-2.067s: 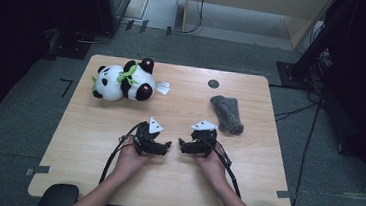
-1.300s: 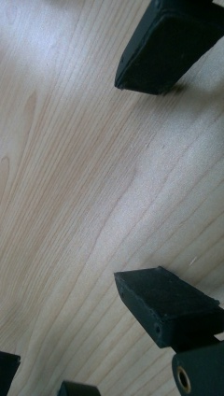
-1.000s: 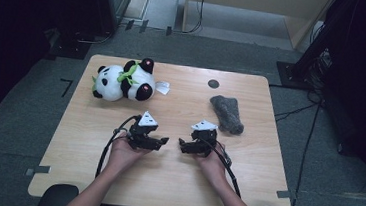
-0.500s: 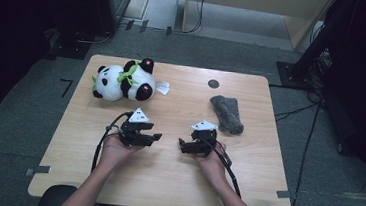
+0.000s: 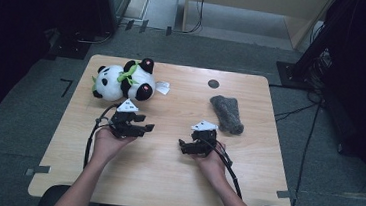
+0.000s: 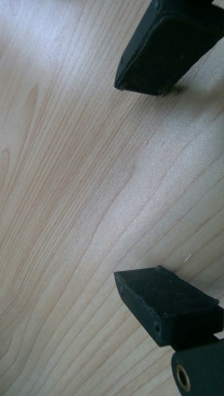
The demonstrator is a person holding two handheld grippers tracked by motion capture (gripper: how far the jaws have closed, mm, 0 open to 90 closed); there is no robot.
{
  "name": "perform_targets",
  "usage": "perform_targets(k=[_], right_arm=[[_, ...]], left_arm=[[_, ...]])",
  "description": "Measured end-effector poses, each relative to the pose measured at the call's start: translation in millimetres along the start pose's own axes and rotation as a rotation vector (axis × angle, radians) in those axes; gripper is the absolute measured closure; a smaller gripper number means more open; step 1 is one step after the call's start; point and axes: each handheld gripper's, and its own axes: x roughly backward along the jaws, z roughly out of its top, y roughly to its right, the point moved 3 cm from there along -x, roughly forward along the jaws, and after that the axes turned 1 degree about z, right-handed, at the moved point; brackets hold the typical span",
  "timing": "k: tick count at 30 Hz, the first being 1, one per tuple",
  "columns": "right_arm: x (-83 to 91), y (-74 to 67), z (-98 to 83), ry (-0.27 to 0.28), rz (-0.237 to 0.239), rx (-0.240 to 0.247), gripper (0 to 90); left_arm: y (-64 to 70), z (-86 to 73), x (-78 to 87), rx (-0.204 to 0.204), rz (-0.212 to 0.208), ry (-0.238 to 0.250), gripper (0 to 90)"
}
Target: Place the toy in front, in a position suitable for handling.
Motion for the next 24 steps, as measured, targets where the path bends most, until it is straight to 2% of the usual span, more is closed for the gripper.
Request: perform_targets(k=[3,9,24], right_arm=[[0.0,0.1,0.0,-0.001,0.000,0.002,7.5],[0.0,0.0,0.0,0.000,0.001,0.000,7.5],[0.0,0.2,0.0,0.000,0.000,0.003,7.6]], left_arm=[[-3.5,2.4,2.7,0.001,0.011,0.016,44.7],[-14.4,9.7,5.0,-0.018,0.054,-0.005,45.3],[-39.4,31.1,10.3,0.026,0.074,0.023,45.0]])
